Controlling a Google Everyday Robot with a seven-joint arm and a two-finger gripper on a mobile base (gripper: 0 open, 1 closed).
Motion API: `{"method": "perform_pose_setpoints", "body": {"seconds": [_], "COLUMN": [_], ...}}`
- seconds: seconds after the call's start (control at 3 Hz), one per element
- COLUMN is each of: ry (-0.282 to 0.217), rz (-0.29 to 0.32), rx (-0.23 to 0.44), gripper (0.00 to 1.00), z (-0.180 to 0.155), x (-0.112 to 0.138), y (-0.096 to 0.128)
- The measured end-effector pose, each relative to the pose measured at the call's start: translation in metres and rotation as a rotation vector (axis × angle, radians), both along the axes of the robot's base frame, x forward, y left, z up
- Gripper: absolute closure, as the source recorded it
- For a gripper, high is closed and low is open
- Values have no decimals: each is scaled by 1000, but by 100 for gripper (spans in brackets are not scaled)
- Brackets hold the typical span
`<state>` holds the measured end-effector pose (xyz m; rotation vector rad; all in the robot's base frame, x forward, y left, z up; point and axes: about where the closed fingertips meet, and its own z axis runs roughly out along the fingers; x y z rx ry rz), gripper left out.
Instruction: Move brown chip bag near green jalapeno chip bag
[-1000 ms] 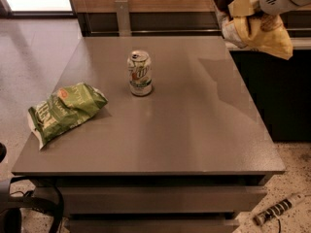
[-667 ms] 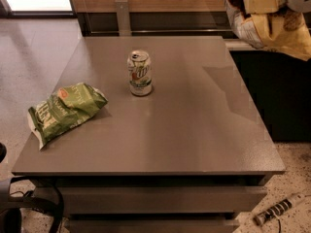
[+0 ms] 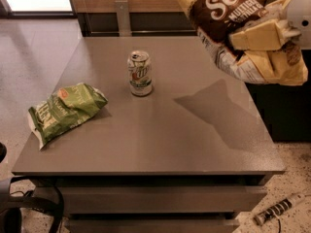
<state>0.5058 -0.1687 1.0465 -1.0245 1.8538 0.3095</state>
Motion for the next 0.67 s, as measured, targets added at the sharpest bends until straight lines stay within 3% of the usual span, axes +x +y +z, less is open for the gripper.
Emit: {"method": "perform_pose_setpoints", "body": {"seconds": [0.33, 0.67], "ry": [-48, -55], "rz": [168, 180], "rx": [-84, -76], "gripper": [100, 100], "z": [-11, -10], "x": [-31, -34], "y": [33, 44]}}
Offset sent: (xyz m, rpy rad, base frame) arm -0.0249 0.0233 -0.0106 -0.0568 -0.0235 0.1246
